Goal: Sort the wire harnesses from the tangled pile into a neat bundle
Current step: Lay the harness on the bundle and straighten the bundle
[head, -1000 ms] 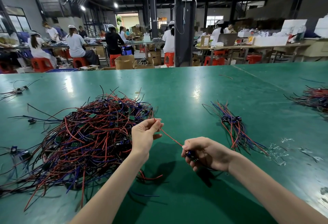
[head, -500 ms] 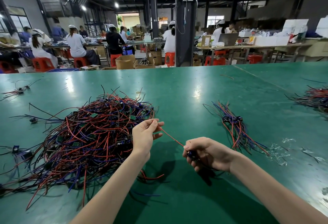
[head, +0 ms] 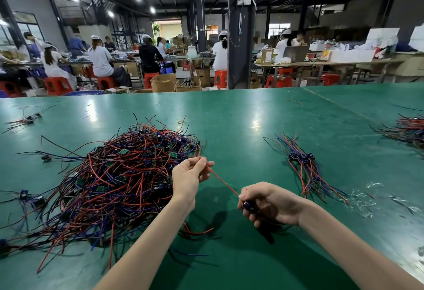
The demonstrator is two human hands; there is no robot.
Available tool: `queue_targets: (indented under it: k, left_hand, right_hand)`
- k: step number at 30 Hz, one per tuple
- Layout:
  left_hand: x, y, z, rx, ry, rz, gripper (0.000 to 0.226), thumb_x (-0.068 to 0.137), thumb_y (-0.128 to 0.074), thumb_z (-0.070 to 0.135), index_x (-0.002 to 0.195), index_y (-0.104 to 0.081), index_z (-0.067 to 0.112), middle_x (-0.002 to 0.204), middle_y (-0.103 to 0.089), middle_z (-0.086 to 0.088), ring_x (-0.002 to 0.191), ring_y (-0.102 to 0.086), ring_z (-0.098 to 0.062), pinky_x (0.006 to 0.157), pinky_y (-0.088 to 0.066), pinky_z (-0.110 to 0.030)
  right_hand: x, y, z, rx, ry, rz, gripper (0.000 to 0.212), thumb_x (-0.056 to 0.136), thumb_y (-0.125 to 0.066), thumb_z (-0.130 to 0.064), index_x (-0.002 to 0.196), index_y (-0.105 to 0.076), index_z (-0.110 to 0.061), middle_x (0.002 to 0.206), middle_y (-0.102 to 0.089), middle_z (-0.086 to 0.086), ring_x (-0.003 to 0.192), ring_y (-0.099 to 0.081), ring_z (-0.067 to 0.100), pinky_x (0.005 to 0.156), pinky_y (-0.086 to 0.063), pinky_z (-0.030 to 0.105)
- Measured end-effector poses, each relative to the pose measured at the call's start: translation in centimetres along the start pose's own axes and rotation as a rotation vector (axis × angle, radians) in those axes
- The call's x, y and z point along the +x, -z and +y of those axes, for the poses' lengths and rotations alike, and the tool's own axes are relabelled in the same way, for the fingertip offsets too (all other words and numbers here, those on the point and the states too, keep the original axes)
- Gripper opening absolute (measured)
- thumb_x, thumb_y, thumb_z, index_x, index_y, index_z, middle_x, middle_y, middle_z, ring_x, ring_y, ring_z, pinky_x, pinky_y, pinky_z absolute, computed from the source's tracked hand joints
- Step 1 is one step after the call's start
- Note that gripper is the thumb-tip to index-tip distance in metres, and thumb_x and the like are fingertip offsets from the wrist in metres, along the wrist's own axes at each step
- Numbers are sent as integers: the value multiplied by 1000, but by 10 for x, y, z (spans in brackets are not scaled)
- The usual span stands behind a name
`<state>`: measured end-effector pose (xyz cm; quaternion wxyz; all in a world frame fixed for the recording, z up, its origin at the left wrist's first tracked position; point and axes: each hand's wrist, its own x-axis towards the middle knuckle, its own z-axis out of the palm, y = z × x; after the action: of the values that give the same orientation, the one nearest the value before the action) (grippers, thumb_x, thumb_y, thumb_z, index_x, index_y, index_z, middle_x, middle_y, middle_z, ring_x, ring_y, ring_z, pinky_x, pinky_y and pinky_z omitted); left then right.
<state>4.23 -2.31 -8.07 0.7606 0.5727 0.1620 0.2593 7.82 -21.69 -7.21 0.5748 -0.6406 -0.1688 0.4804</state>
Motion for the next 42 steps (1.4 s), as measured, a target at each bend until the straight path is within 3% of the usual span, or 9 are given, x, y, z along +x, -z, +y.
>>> queue_targets:
  k: [13, 20, 26, 30, 33, 35, 38, 40, 42]
  left_hand:
    - [1, 1, -1, -18, -12, -5, 8, 87, -65, 7, 83, -58, 5, 68, -72, -5, 53, -60, -5, 53, -52, -17]
    - [1, 1, -2, -47, -11, -36, 10, 93, -54, 1, 85, -60, 3, 74, -73, -6, 61, -65, -5, 56, -52, -14]
    - [2, 1, -1, -67, 29, -49, 14, 95, -51, 1, 87, -63, 4, 77, -74, -6, 65, -64, -8, 58, -53, -15]
    - [4, -1, 2, -141, 111, -65, 16, 94, -56, 14, 101, -63, 2, 93, -73, -11, 75, -66, -13, 60, -55, -19]
    - [-8, -13, -3, -89, 187, -168, 22, 93, -55, 24, 102, -58, 4, 106, -67, -14, 82, -65, -18, 65, -57, -22]
    - [-24, -25, -9, -22, 226, -260, 26, 90, -57, 27, 97, -57, 2, 108, -64, -17, 79, -64, -19, 64, -57, -23]
    - [-43, -40, -15, -28, 267, -349, 57, 81, -63, 31, 124, -43, -2, 111, -61, -19, 74, -64, -15, 62, -55, -22]
    - [-46, -43, -18, -33, 249, -335, 81, 89, -61, 23, 145, -11, -6, 118, -59, -14, 78, -66, -13, 65, -56, -24]
    - [-43, -41, -17, -38, 209, -295, 87, 92, -58, 17, 148, 7, 0, 118, -58, -4, 84, -68, -14, 68, -57, -26]
  right_hand:
    - [-2, 0, 0, -16, 80, -42, 17, 78, -57, -17, 64, -66, -13, 62, -58, 7, 51, -56, 15, 46, -48, 24]
    - [-1, 1, 1, 0, 108, -47, 10, 74, -62, -16, 65, -63, -12, 63, -58, 10, 49, -56, 16, 46, -48, 24]
    - [-1, 1, 1, 3, 123, -37, 16, 81, -59, -11, 66, -65, -10, 64, -59, 10, 51, -56, 16, 48, -49, 25]
    - [1, 0, -2, 64, 249, 88, 10, 73, -66, -18, 71, -70, -9, 72, -63, 7, 60, -56, 10, 53, -46, 20]
    - [4, 5, -6, 205, 385, 253, 12, 78, -63, -16, 79, -71, -7, 68, -61, 2, 52, -47, 7, 47, -34, 17]
    - [4, 9, -9, 322, 449, 333, 13, 84, -59, -12, 84, -68, -3, 65, -60, 2, 46, -45, 7, 41, -35, 17]
    - [3, 12, -11, 413, 495, 401, 14, 88, -56, -10, 85, -66, -1, 64, -61, 2, 43, -49, 8, 41, -44, 19]
    - [3, 12, -12, 415, 492, 421, 14, 89, -57, -10, 84, -66, 0, 64, -60, 3, 43, -51, 9, 42, -47, 19]
    - [3, 11, -12, 375, 460, 413, 14, 88, -59, -11, 84, -67, 0, 62, -56, 4, 42, -50, 9, 41, -46, 19]
